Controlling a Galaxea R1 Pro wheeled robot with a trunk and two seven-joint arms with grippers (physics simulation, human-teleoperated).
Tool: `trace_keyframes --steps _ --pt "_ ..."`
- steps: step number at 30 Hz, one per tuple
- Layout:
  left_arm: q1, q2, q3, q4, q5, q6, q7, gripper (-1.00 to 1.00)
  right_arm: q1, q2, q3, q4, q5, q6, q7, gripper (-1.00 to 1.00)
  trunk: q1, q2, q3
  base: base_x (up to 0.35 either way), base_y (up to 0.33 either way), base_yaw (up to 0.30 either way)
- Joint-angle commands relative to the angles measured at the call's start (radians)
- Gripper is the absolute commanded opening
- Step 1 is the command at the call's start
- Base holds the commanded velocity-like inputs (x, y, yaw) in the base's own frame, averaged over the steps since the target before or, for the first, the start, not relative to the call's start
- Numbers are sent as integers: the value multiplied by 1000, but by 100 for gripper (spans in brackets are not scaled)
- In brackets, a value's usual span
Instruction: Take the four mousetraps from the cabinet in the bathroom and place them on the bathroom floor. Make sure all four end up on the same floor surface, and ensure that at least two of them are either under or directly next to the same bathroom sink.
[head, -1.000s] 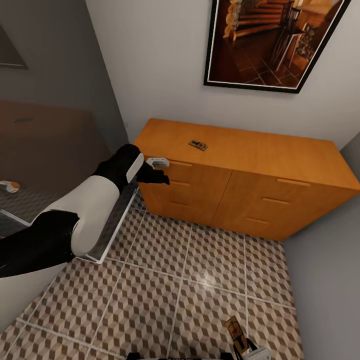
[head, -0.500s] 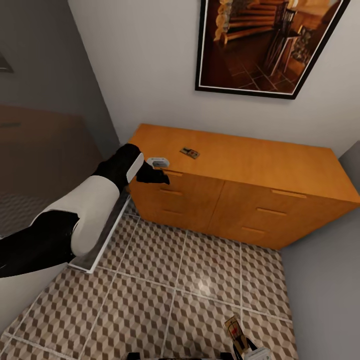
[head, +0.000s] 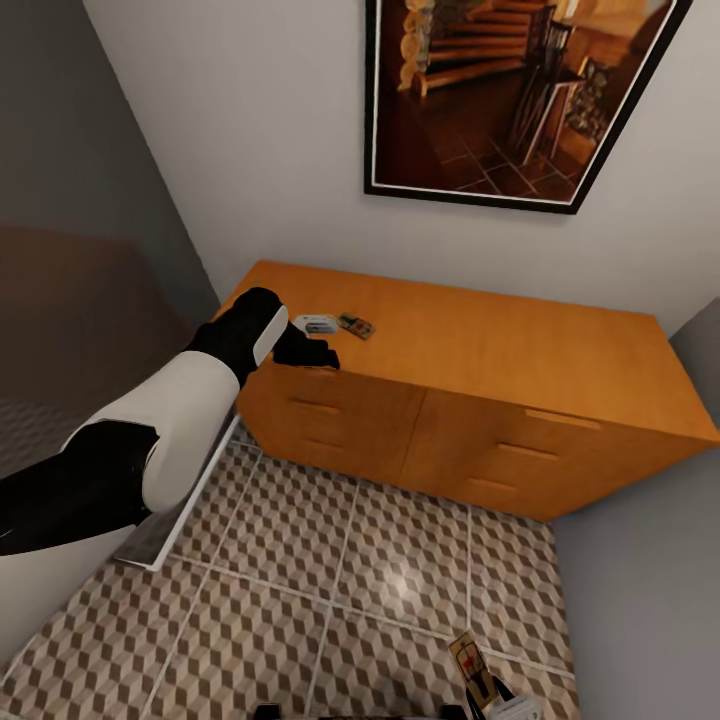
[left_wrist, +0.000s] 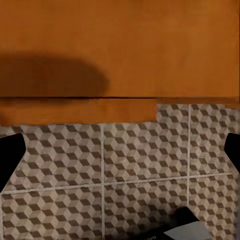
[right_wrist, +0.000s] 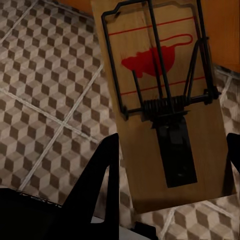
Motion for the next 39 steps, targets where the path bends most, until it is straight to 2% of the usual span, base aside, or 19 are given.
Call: trace_keyframes --steps 1,15,20,27,39 --pt "-1 1 -6 -1 0 3 -3 100 0 0 -1 0 -2 -3 6 -100 1 -2 -1 220 -198 0" --pt "-1 1 -6 -1 0 3 -3 100 0 3 -1 1 -2 -2 5 -100 1 -2 -1 84 -76 0" --pt "-1 1 -6 -1 0 3 -3 100 0 22 -1 2 0 8 5 -100 1 -2 -1 1 -1 0" --pt "-1 1 -6 -1 0 3 -3 100 0 25 -1 2 1 11 6 -100 1 -2 -1 15 -16 0" --pt "-1 1 -6 -1 0 2 -3 100 0 26 -1 2 1 11 6 -100 1 -2 -1 194 -186 0"
